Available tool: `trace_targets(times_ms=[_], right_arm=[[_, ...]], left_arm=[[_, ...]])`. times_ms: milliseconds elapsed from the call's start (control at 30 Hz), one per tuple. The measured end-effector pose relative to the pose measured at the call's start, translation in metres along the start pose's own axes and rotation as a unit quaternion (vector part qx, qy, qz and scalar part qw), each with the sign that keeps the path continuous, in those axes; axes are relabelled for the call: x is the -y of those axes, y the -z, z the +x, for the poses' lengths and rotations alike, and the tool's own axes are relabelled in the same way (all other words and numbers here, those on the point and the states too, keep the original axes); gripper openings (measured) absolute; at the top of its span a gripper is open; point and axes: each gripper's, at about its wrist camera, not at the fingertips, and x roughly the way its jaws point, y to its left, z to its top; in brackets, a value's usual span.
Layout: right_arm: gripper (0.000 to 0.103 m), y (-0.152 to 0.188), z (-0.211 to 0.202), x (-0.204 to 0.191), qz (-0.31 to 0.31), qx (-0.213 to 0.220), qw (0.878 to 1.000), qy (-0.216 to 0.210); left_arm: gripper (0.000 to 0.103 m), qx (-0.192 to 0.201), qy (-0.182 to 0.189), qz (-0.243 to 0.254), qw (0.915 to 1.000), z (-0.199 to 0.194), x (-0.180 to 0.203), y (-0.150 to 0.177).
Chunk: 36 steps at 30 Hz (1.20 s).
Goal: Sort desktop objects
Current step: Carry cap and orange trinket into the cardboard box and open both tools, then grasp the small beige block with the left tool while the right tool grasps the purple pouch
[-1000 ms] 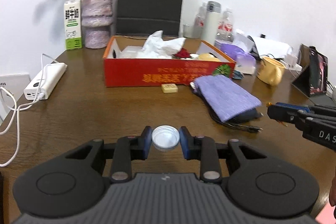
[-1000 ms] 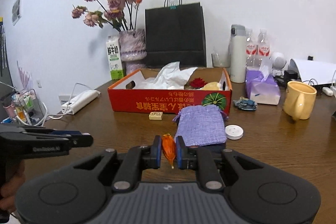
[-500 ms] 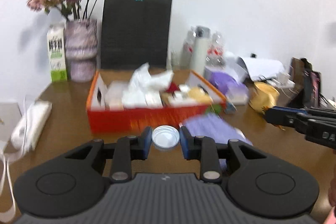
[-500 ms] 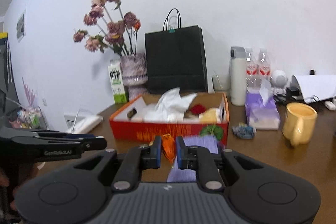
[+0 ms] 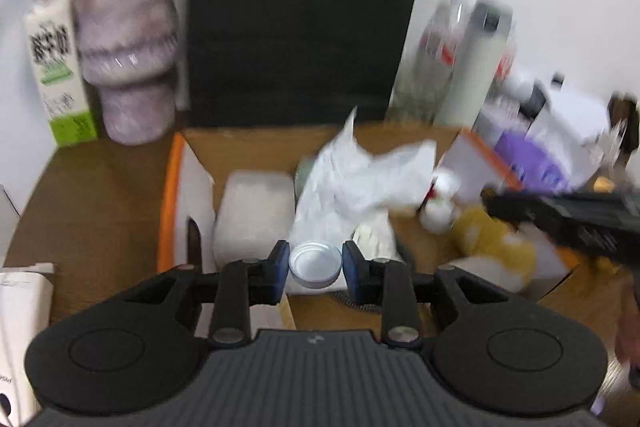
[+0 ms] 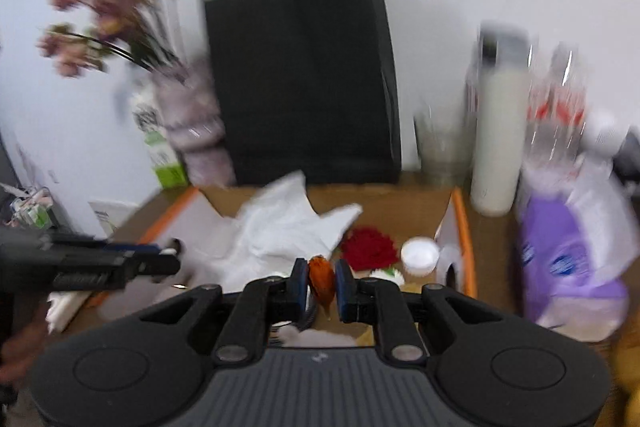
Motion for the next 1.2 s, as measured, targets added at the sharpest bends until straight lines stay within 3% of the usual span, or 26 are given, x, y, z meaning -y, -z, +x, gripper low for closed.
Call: trace_targets(times_ms=[67, 167, 233, 333, 400, 433, 500, 567, 633, 700, 833, 933, 1100, 1200], right_arm=[[0.013, -0.002, 0.024, 0.006, 0.013, -0.024, 1.000, 0.007], [0.017, -0.003, 0.047, 0.008, 0.017, -0.046, 0.999, 0.007], [0.032, -0.006, 0.056, 0.008, 0.018, -0.056, 0.998, 0.007], [0.046, -0.011, 0.047, 0.010, 0.033, -0.038, 0.999, 0.006], [0.058, -0.016, 0.036, 0.012, 0.039, -0.029, 0.999, 0.000], [0.060, -0.017, 0.031, 0.012, 0.041, -0.026, 0.999, 0.000], [0.061, -0.019, 0.022, 0.010, 0.037, -0.027, 0.999, 0.009], [0.061, -0.017, 0.010, 0.008, 0.034, -0.026, 0.999, 0.015], [0.065, -0.010, -0.004, 0.006, 0.033, -0.025, 0.999, 0.014], [0.073, 0.006, -0.021, 0.003, 0.021, -0.022, 0.999, 0.012], [0.074, 0.068, -0.068, -0.006, 0.006, -0.001, 0.999, 0.039], [0.075, 0.121, -0.104, -0.017, -0.003, 0.012, 0.999, 0.032], [0.077, 0.206, -0.155, -0.038, -0.010, 0.045, 0.998, 0.031], [0.078, 0.239, -0.174, -0.045, -0.004, 0.052, 0.998, 0.024]], left_arm=[[0.030, -0.010, -0.001, 0.005, 0.9999, 0.009, 0.001, 0.005], [0.052, -0.014, 0.015, -0.004, 0.9998, 0.015, -0.006, 0.005], [0.053, -0.011, 0.009, -0.016, 0.9998, 0.016, -0.014, 0.000], [0.055, 0.002, 0.002, -0.032, 0.9995, 0.007, -0.023, -0.008], [0.064, 0.007, -0.002, -0.040, 0.9992, -0.002, -0.025, -0.010], [0.066, 0.009, -0.003, -0.042, 0.9991, -0.006, -0.025, -0.011], [0.083, 0.015, -0.012, -0.045, 0.9988, -0.015, -0.021, -0.010], [0.093, 0.030, -0.030, -0.046, 0.9981, -0.024, -0.015, -0.007], [0.094, 0.036, -0.051, -0.040, 0.9972, -0.036, -0.006, 0.001], [0.099, 0.050, -0.067, -0.056, 0.9949, -0.052, 0.002, 0.018], [0.101, 0.079, -0.069, -0.080, 0.9912, -0.092, 0.027, 0.081], [0.103, 0.105, -0.068, -0.088, 0.9882, -0.113, 0.048, 0.142], [0.103, 0.092, -0.075, -0.019, 0.9927, -0.135, 0.080, 0.211], [0.103, 0.085, -0.069, -0.014, 0.9939, -0.144, 0.085, 0.237]])
